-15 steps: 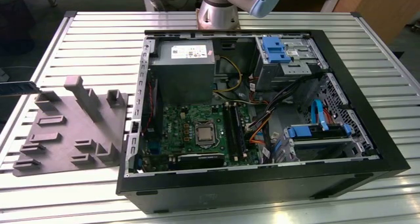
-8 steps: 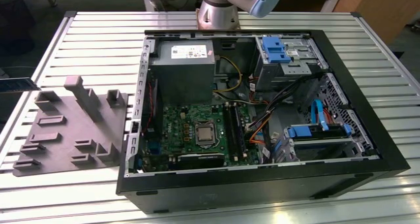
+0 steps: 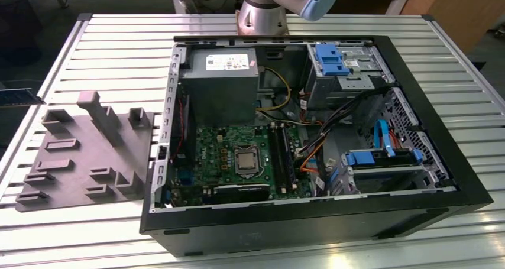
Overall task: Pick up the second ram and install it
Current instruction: 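Pick up the second ram and move it above second insertion slot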
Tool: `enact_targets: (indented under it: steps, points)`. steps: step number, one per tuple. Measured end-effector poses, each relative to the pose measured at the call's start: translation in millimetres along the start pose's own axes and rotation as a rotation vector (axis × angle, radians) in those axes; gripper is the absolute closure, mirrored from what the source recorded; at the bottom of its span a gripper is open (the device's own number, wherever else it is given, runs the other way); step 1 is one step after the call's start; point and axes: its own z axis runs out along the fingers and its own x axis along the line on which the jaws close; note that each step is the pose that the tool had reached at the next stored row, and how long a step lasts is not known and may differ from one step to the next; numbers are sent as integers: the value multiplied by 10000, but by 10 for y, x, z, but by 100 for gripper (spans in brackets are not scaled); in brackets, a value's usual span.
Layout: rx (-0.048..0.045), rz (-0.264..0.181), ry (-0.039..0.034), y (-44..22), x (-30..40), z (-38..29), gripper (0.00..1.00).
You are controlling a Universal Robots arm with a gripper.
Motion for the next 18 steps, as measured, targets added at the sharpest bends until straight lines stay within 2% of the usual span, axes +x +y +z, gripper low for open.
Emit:
enact_targets:
  steps: [8,14,18]
  points:
    - [0,-1,-24,2,-2,-59,89]
    - [-1,-1,-24,1,-2,-63,89]
    - [-1,-1,-24,-23,-2,-64,89]
